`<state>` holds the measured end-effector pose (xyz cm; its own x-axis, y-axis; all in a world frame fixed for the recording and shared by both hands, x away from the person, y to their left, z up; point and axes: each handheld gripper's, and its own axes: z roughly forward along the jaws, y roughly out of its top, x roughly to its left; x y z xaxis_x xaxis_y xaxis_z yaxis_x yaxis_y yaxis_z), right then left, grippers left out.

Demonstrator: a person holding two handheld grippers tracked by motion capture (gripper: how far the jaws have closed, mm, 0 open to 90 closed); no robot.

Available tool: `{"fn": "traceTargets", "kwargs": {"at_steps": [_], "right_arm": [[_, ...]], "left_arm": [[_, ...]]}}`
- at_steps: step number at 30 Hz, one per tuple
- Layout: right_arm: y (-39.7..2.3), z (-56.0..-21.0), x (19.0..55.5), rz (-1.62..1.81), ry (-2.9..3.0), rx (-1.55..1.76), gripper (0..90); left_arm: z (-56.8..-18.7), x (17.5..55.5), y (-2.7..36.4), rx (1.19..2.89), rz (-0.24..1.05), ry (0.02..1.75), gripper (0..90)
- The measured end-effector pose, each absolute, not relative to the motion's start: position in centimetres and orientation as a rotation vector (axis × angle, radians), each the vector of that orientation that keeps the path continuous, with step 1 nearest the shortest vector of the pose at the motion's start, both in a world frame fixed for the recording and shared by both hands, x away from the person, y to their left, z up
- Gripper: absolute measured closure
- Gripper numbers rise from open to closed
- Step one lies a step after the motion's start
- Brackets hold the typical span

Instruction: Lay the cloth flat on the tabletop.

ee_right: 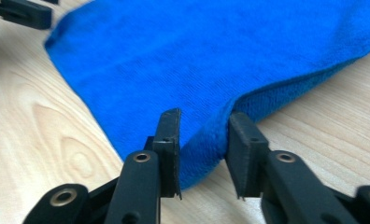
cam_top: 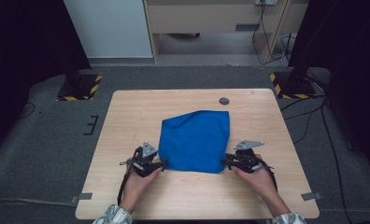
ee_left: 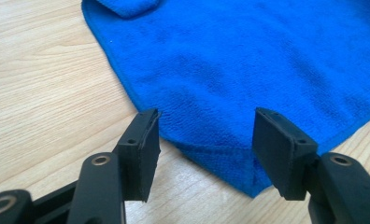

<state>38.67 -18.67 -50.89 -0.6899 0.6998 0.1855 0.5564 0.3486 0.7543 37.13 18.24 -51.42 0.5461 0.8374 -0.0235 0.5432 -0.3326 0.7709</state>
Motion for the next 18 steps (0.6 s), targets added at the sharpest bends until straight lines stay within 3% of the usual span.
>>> {"fn": "traceTargets", "kwargs": {"at_steps": [5,9,18], "right_arm": [[-18.6,-50.7,38.4,1.250,2.451,1.123,75.5],[-18.7,-50.3,38.1,1.265,2.439,1.131,69.0],[-19.4,-50.6,38.4,1.167,2.405,1.194,83.9]], "left_arm": [[-51.1,37.0,18.4,2.013,0.501,1.110,41.8],[-51.1,37.0,18.3,2.014,0.498,1.103,41.5],[-51.3,36.9,17.4,2.033,0.489,1.062,41.5]]}}
